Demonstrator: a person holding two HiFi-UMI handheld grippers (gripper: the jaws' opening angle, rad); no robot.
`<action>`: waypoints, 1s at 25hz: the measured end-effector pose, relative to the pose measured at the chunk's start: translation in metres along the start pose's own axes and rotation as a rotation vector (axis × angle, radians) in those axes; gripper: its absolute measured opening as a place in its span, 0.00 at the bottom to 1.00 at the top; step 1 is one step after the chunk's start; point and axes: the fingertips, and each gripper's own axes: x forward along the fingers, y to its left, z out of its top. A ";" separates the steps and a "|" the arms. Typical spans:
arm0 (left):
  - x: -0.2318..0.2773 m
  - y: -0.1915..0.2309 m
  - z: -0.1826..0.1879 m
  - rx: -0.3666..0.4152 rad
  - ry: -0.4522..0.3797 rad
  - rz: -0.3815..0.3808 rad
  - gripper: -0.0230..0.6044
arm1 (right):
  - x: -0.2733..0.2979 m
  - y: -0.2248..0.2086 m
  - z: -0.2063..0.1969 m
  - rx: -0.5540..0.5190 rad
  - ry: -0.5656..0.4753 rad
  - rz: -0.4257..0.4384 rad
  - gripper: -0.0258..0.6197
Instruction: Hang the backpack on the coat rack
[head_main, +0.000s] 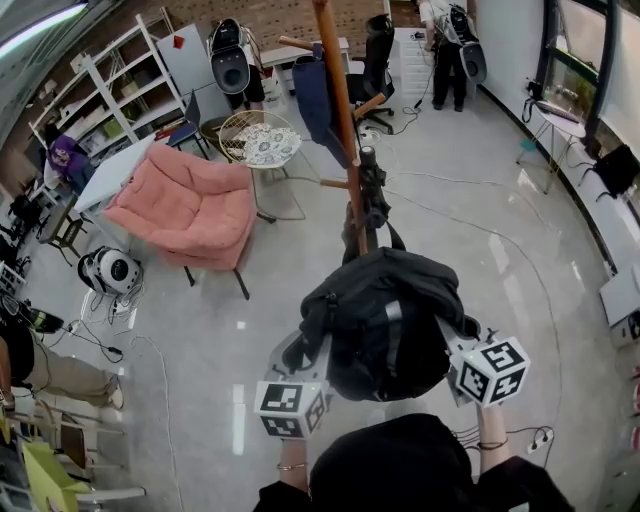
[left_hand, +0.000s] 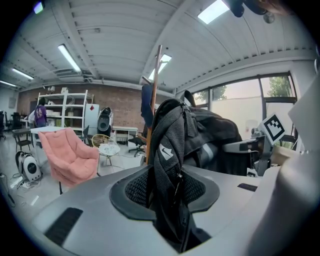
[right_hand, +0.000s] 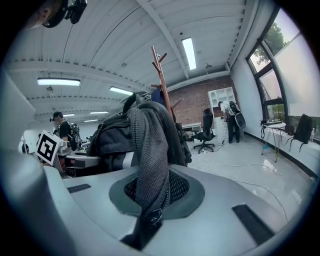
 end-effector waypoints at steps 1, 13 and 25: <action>0.005 0.003 0.002 0.002 0.001 0.002 0.25 | 0.005 -0.002 0.001 0.003 0.000 0.000 0.08; 0.073 0.026 0.026 0.003 0.042 0.015 0.25 | 0.065 -0.047 0.025 0.033 0.028 0.017 0.08; 0.154 0.058 0.044 -0.052 0.084 0.087 0.25 | 0.150 -0.100 0.051 0.041 0.081 0.091 0.08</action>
